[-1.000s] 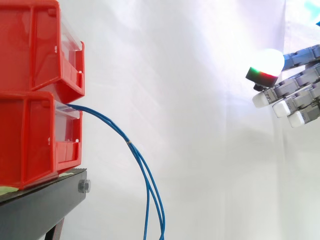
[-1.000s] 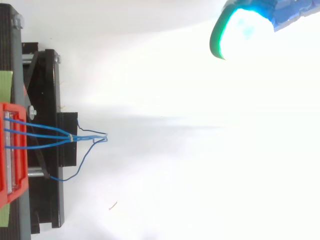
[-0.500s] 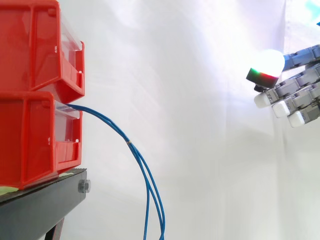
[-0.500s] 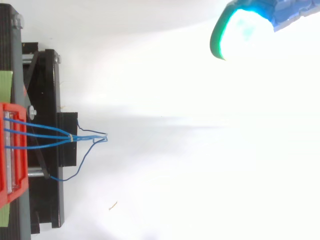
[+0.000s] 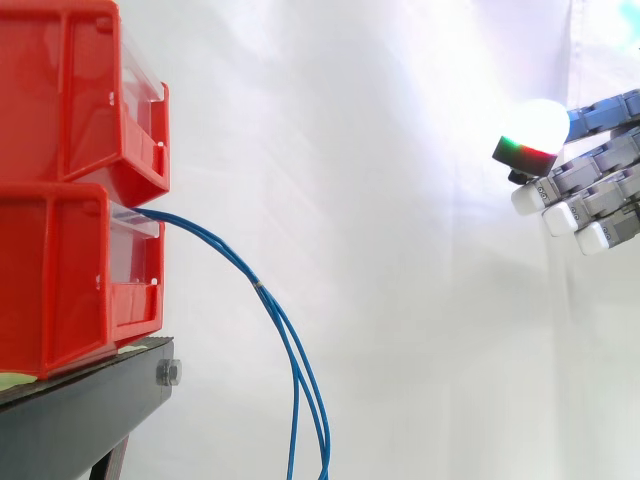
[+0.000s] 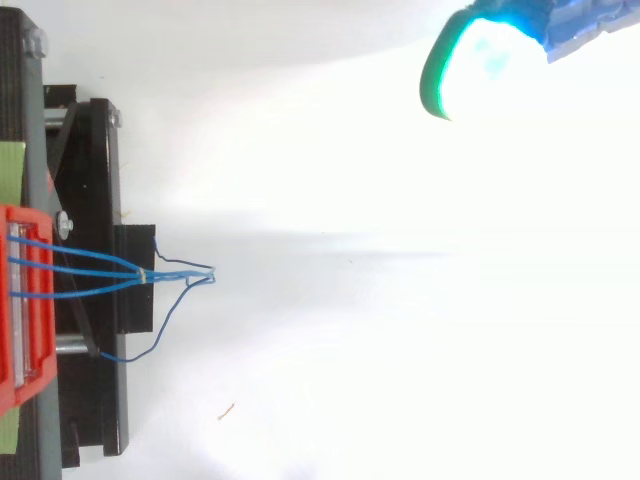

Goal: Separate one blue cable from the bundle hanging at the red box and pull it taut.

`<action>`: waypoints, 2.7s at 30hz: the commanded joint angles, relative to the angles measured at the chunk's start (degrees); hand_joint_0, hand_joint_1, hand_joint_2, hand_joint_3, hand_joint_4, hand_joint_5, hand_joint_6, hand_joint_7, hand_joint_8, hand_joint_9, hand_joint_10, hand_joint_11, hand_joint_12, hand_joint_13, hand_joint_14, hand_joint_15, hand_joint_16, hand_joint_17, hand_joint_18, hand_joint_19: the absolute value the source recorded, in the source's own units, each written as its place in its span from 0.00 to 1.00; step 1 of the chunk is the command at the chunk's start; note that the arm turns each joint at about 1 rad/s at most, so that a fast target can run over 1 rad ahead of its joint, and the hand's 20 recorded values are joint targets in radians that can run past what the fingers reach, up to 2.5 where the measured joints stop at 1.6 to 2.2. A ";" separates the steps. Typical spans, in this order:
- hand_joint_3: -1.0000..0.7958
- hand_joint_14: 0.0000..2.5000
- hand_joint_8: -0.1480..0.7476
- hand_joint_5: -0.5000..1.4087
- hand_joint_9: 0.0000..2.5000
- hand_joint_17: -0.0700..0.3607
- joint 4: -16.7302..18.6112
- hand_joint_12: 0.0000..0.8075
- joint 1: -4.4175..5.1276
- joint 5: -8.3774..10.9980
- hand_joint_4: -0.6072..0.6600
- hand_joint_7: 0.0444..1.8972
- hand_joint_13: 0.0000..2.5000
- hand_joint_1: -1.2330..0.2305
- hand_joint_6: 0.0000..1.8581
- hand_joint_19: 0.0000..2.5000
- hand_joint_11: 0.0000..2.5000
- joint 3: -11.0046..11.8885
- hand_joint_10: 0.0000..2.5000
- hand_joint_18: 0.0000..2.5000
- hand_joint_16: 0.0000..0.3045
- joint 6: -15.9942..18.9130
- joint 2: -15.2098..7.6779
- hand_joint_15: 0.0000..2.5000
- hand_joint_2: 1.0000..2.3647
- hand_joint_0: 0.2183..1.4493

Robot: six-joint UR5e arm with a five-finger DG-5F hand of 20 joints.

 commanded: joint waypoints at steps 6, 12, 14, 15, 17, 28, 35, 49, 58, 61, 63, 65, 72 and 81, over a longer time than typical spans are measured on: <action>0.28 0.00 0.47 0.13 0.15 0.50 0.00 0.47 0.00 0.00 0.61 0.38 0.16 0.50 0.27 0.09 0.07 0.00 0.00 0.14 0.21 0.00 0.09 0.05 0.00 0.21; 0.28 0.00 0.47 0.14 0.17 0.49 -0.18 0.46 -0.09 0.00 0.62 0.38 0.16 0.49 0.27 0.09 0.08 0.00 0.00 0.14 0.21 0.00 0.00 0.05 0.00 0.22; 0.28 0.00 0.47 0.14 0.17 0.49 -0.44 0.46 -0.26 0.00 0.62 0.38 0.16 0.49 0.27 0.08 0.08 0.00 0.00 0.14 0.20 0.00 0.09 0.05 0.00 0.22; 0.28 0.00 0.47 0.14 0.17 0.48 -0.18 0.46 -0.35 0.00 0.62 0.38 0.16 0.49 0.27 0.09 0.08 0.00 0.00 0.14 0.20 0.00 0.00 0.05 0.00 0.22; 0.28 0.00 0.47 0.15 0.17 0.48 -0.18 0.46 -0.35 0.00 0.63 0.38 0.16 0.49 0.27 0.09 0.08 0.00 0.00 0.14 0.20 0.00 0.00 0.06 0.00 0.23; 0.28 0.00 0.47 0.15 0.22 0.46 2.81 0.44 0.26 6.24 0.64 0.39 0.17 0.47 0.27 0.09 0.11 0.00 0.00 0.14 0.19 -0.35 0.00 0.06 0.00 0.25; 0.28 0.00 0.47 0.16 0.22 0.46 4.04 0.44 2.90 14.06 0.64 0.39 0.17 0.47 0.27 0.09 0.11 0.09 0.00 0.14 0.18 -4.22 -0.62 0.06 0.00 0.26; 0.28 0.00 0.47 0.16 0.25 0.35 8.88 0.38 7.30 15.56 0.64 0.39 0.17 0.46 0.27 0.04 0.12 0.62 0.00 0.12 0.12 -5.36 -5.71 0.04 0.00 0.27; 0.28 0.00 0.48 0.16 0.25 0.34 8.97 0.38 8.88 20.04 0.64 0.39 0.18 0.45 0.27 0.04 0.12 0.62 0.00 0.12 0.11 -5.45 -7.38 0.04 0.00 0.27; 0.28 0.00 0.47 0.16 0.26 0.34 9.49 0.36 9.40 20.13 0.64 0.38 0.18 0.45 0.27 0.04 0.12 0.88 0.00 0.13 0.11 -5.45 -8.44 0.03 0.00 0.27; 0.28 0.00 0.47 0.16 0.26 0.33 9.76 0.36 9.58 19.60 0.65 0.38 0.18 0.45 0.27 0.04 0.12 2.73 0.00 0.13 0.11 -5.27 -10.55 0.03 0.00 0.27; 0.28 0.00 0.48 0.16 0.26 0.33 9.67 0.36 9.49 19.42 0.65 0.39 0.18 0.45 0.27 0.04 0.12 3.52 0.00 0.13 0.11 -5.10 -11.43 0.03 0.00 0.27; 0.28 0.00 0.48 0.16 0.27 0.33 10.81 0.36 9.76 18.81 0.65 0.39 0.18 0.45 0.27 0.04 0.12 6.42 0.00 0.13 0.11 -3.87 -15.12 0.03 0.00 0.27; 0.28 0.00 0.48 0.16 0.27 0.33 12.13 0.35 11.34 24.87 0.66 0.39 0.19 0.45 0.27 0.04 0.12 8.61 0.00 0.13 0.10 -6.68 -17.49 0.03 0.00 0.27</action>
